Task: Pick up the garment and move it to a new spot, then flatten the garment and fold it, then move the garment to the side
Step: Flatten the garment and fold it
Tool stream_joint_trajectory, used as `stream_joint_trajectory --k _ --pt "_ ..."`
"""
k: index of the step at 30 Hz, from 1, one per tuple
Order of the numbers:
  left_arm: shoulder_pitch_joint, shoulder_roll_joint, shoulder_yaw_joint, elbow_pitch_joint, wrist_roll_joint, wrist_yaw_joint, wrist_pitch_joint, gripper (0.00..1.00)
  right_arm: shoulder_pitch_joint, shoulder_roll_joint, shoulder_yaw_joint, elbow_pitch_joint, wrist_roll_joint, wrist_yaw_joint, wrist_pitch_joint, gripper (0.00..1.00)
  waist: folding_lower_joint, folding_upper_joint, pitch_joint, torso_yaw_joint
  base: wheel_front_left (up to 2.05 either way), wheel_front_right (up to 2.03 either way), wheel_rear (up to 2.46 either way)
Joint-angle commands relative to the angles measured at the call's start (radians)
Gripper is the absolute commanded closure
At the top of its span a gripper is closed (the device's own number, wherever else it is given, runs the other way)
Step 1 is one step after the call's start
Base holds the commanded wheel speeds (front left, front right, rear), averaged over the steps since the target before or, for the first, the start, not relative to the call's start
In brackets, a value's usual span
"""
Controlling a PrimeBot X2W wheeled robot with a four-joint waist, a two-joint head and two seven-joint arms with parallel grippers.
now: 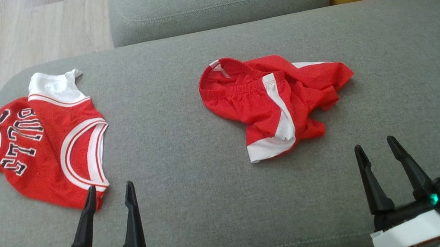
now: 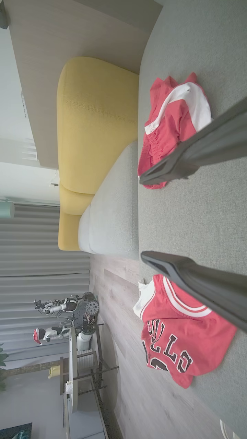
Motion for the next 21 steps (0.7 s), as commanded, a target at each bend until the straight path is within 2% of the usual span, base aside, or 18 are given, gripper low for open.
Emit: stream_joint_trajectory --k 1,9,21 --pt "-0.035 -0.005 0.025 -0.034 0.003 0.000 -0.008 0.00 -0.034 -0.003 0.023 -0.040 0.006 0.006 -0.007 0.00 0.0000 -0.0001 0.001 -0.001 0.00 0.00 0.00" --pt "-0.038 -0.005 0.013 -0.029 0.009 0.001 -0.008 0.00 -0.032 -0.003 0.035 -0.051 0.001 0.006 -0.007 0.00 0.0000 -0.0001 0.002 0.003 0.00 0.00 0.00" --pt "-0.052 -0.005 0.029 -0.008 0.035 -0.025 -0.008 0.00 -0.044 -0.003 0.047 -0.042 0.015 0.006 -0.007 0.00 0.0000 -0.0001 0.021 -0.006 0.00 0.00 0.00"
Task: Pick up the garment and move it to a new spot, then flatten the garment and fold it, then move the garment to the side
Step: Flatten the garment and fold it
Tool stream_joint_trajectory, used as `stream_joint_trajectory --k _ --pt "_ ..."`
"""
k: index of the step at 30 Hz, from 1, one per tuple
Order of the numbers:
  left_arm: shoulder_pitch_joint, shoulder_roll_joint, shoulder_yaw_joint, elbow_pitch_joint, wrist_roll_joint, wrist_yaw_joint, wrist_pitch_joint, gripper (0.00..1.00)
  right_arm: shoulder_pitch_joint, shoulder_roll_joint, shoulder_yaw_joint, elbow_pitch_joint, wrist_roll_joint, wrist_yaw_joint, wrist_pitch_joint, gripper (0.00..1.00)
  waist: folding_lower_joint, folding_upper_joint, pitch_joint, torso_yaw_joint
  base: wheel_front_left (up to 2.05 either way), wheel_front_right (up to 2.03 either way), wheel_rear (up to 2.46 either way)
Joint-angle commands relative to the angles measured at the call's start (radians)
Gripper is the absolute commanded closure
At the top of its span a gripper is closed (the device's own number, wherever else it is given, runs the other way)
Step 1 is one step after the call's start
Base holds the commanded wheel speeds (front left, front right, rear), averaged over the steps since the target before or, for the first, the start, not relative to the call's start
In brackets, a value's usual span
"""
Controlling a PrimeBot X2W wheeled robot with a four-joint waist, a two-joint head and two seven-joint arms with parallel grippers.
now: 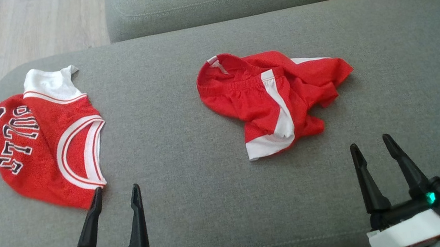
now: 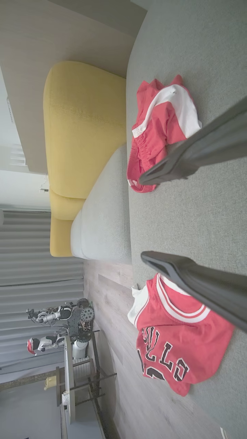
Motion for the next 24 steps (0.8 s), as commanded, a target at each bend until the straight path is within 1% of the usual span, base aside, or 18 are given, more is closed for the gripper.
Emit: stream_joint_trajectory --k 1,3,7,10,11,12,13,16,18,20,23,24 --pt "-0.052 -0.005 0.036 -0.029 0.010 -0.008 -0.008 0.00 -0.043 -0.003 0.030 -0.028 0.007 0.006 -0.007 0.00 0.0000 0.0000 0.006 -0.004 0.00 0.00 0.00" --pt "-0.057 -0.005 0.037 -0.022 0.011 -0.019 -0.008 0.00 -0.047 -0.003 0.034 -0.029 0.009 0.006 -0.007 0.00 0.0000 0.0000 0.014 -0.008 0.00 0.00 0.00" --pt "-0.099 0.001 0.023 0.015 0.005 -0.071 -0.008 0.00 -0.067 -0.003 0.056 -0.036 0.007 0.006 -0.007 0.00 0.0000 0.0000 0.053 -0.026 0.00 0.00 0.00" --pt "-0.192 0.048 -0.027 0.049 -0.012 -0.103 -0.008 0.00 -0.097 -0.003 0.072 -0.053 0.005 0.006 -0.007 0.00 0.0000 0.0000 0.102 -0.043 0.00 0.00 0.00" --pt "-0.235 0.072 -0.058 0.065 -0.030 -0.108 -0.008 0.00 -0.108 -0.003 0.078 -0.060 0.006 0.006 -0.007 0.00 0.0000 0.0000 0.119 -0.048 0.00 0.00 0.00" --pt "-0.282 0.102 -0.109 0.085 -0.070 -0.110 -0.008 0.00 -0.120 -0.003 0.088 -0.068 0.008 0.006 -0.007 0.00 0.0000 0.0000 0.140 -0.056 0.00 0.00 0.00" --pt "-0.340 0.145 -0.173 0.100 -0.117 -0.110 -0.008 0.00 -0.132 -0.003 0.097 -0.076 0.011 0.006 -0.007 0.00 0.0000 0.0000 0.156 -0.063 0.00 0.00 0.00" --pt "-0.531 0.269 -0.333 0.142 -0.342 -0.111 0.019 0.00 -0.168 -0.003 0.130 -0.099 0.014 0.006 -0.007 0.00 0.0000 0.0000 0.214 -0.090 0.00 0.00 0.00" --pt "-0.678 0.351 -0.419 0.142 -0.491 -0.111 0.077 0.00 -0.194 -0.003 0.150 -0.113 0.015 0.006 -0.007 0.00 0.0000 0.0000 0.254 -0.112 0.00 0.00 0.00" --pt "-0.822 0.426 -0.499 0.139 -0.600 -0.111 0.135 0.00 -0.218 -0.003 0.165 -0.125 0.017 0.006 -0.007 0.00 0.0000 0.0000 0.294 -0.135 0.00 0.00 0.00" --pt "-1.014 0.506 -0.614 0.158 -0.708 -0.111 0.212 0.00 -0.246 -0.003 0.171 -0.140 0.024 0.006 -0.007 0.00 0.0000 0.0000 0.348 -0.167 0.00 0.00 0.00" --pt "-1.014 0.506 -0.614 0.158 -0.708 -0.111 0.212 0.00 -0.246 -0.003 0.171 -0.140 0.024 0.006 -0.007 0.00 0.0000 0.0000 0.348 -0.167 0.00 0.00 0.00"
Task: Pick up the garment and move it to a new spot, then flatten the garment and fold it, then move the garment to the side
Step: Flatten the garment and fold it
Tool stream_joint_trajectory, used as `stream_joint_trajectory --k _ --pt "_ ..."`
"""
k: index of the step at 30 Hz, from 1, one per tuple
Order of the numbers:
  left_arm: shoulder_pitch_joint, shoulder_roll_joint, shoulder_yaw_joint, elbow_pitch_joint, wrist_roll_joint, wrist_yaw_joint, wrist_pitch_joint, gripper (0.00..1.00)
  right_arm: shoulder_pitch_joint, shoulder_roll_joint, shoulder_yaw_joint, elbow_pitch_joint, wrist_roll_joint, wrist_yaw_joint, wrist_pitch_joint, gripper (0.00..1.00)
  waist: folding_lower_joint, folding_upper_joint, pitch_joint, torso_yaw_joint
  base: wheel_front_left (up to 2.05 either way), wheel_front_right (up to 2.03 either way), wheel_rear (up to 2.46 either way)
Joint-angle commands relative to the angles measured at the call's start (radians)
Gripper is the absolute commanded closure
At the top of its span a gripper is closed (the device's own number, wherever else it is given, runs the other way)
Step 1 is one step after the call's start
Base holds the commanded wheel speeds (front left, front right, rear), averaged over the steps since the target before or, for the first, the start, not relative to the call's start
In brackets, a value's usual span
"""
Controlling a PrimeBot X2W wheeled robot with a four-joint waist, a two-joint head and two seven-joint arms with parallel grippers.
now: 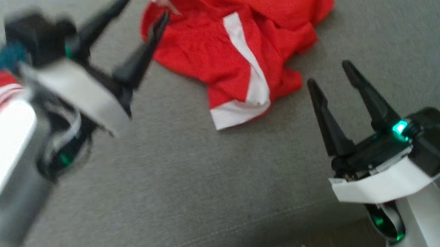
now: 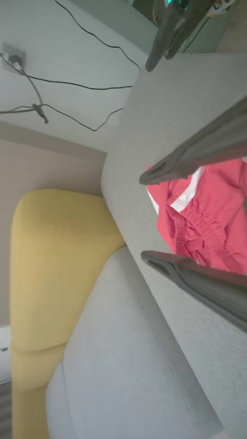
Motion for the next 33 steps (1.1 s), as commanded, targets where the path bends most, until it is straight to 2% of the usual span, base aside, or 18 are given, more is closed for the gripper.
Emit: stream_joint_trajectory --k 1,2,3,10,13,19,25,33 --pt "-0.111 0.060 -0.032 0.003 -0.028 0.000 0.030 0.00 -0.035 -0.002 0.028 -0.043 0.011 0.006 -0.007 0.00 -0.0001 0.0000 0.086 -0.068 0.00 0.00 0.00" --pt "-0.156 0.071 -0.075 0.018 -0.048 0.000 0.044 0.00 -0.042 -0.002 0.033 -0.047 0.014 0.006 -0.007 0.00 -0.0001 0.0000 0.100 -0.078 0.00 0.00 0.00" --pt "-0.156 0.071 -0.075 0.018 -0.048 0.000 0.044 0.00 -0.042 -0.002 0.033 -0.047 0.014 0.006 -0.007 0.00 -0.0001 0.0000 0.100 -0.078 0.00 0.00 0.00" --pt "-0.402 0.106 -0.369 0.124 -0.121 0.000 0.126 0.00 -0.076 -0.002 0.045 -0.060 0.033 0.006 -0.007 0.00 -0.0001 0.0000 0.164 -0.144 0.00 0.00 0.00" --pt "-0.468 0.116 -0.436 0.148 -0.135 0.000 0.140 0.00 -0.086 -0.002 0.061 -0.067 0.052 0.006 -0.007 0.00 -0.0001 0.0000 0.176 -0.175 0.00 0.00 0.00" --pt "-0.515 0.108 -0.460 0.136 -0.116 0.000 0.218 0.00 -0.094 -0.002 0.082 -0.077 0.085 0.006 -0.007 0.00 -0.0001 0.0000 0.199 -0.220 0.00 0.00 0.00" --pt "-0.511 0.121 -0.461 0.091 -0.013 0.000 0.343 0.00 -0.106 -0.002 0.091 -0.089 0.110 0.006 -0.007 0.00 -0.0001 0.0000 0.226 -0.255 0.00 0.00 0.00" --pt "-0.526 0.145 -0.461 0.087 0.099 0.000 0.371 0.00 -0.118 -0.002 0.098 -0.094 0.128 0.006 -0.007 0.00 -0.0001 0.0000 0.251 -0.283 0.00 0.00 0.00"
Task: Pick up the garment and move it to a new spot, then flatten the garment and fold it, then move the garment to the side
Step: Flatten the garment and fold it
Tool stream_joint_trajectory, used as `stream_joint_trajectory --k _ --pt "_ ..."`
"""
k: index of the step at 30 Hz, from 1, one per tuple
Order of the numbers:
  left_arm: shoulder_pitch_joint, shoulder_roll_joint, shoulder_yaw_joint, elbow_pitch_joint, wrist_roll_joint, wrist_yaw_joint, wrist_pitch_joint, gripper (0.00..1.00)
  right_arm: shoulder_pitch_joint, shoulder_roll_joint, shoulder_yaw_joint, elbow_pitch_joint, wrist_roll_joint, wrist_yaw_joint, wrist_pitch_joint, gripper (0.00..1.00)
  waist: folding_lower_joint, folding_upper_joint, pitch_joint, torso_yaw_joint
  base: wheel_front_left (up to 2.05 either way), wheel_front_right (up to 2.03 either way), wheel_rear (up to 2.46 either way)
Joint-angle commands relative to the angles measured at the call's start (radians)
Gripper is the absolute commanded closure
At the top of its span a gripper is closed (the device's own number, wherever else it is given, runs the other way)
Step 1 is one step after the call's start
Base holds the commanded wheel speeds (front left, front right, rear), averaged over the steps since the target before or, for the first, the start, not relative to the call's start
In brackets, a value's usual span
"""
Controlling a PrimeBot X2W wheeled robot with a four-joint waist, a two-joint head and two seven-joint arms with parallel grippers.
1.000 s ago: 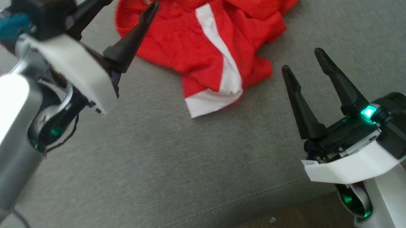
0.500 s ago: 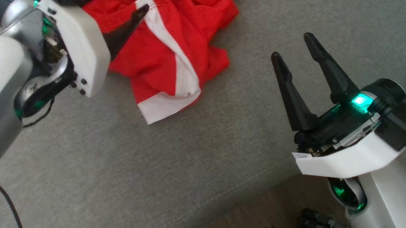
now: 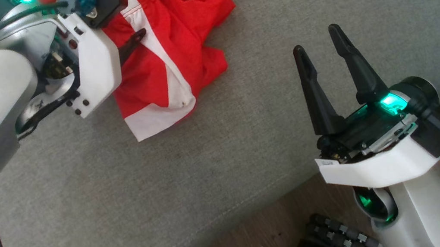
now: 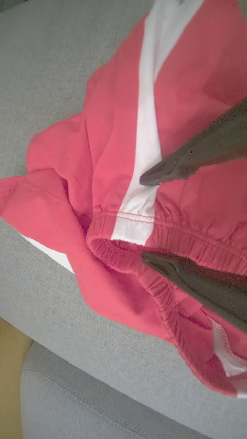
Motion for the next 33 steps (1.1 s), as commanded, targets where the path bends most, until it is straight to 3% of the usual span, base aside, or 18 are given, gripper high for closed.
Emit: stream_joint_trajectory --k 1,7,8,9,10,17,20,27,33 --pt "-0.057 0.027 0.044 -0.015 0.028 0.000 0.002 0.00 -0.009 -0.001 0.025 -0.036 0.007 0.006 -0.007 0.00 -0.0001 0.0000 0.007 -0.008 0.00 0.00 0.00" --pt "-0.053 0.020 0.044 -0.035 0.038 0.000 0.026 0.00 -0.015 -0.001 0.031 -0.038 0.013 0.006 -0.007 0.00 -0.0001 0.0000 0.016 -0.021 0.00 0.00 0.00" --pt "-0.049 0.021 0.044 -0.048 0.035 0.000 0.036 0.35 -0.016 -0.001 0.031 -0.038 0.014 0.006 -0.007 0.00 -0.0001 0.0000 0.017 -0.023 0.00 0.00 0.00" --pt "-0.047 0.021 0.044 -0.061 0.028 0.000 0.044 0.76 -0.016 -0.001 0.030 -0.039 0.016 0.006 -0.007 0.00 -0.0001 0.0000 0.017 -0.024 0.00 0.00 0.00" --pt "-0.047 0.022 0.044 -0.074 0.019 0.000 0.049 1.00 -0.016 -0.001 0.029 -0.039 0.017 0.006 -0.007 0.00 -0.0001 0.0000 0.016 -0.024 0.00 0.00 0.00" --pt "-0.055 0.019 0.044 -0.127 -0.049 0.000 0.085 1.00 -0.014 -0.001 0.023 -0.033 0.021 0.006 -0.007 0.00 -0.0001 0.0000 -0.017 -0.019 0.00 0.00 0.00" --pt "-0.088 -0.005 0.044 -0.120 -0.139 0.000 0.054 1.00 -0.010 -0.001 0.023 -0.025 0.024 0.006 -0.007 0.00 -0.0001 0.0000 -0.060 -0.008 0.00 0.00 0.00" --pt "-0.187 -0.130 0.052 -0.013 -0.304 0.000 -0.123 1.00 0.016 -0.001 0.020 0.001 0.017 0.006 -0.007 0.00 -0.0001 0.0000 -0.166 0.025 0.00 0.00 0.00" --pt "-0.249 -0.249 0.151 0.122 -0.351 0.017 -0.270 1.00 0.046 -0.001 0.003 0.017 -0.006 0.006 -0.007 0.00 -0.0001 0.0000 -0.263 0.073 0.00 0.00 0.00"
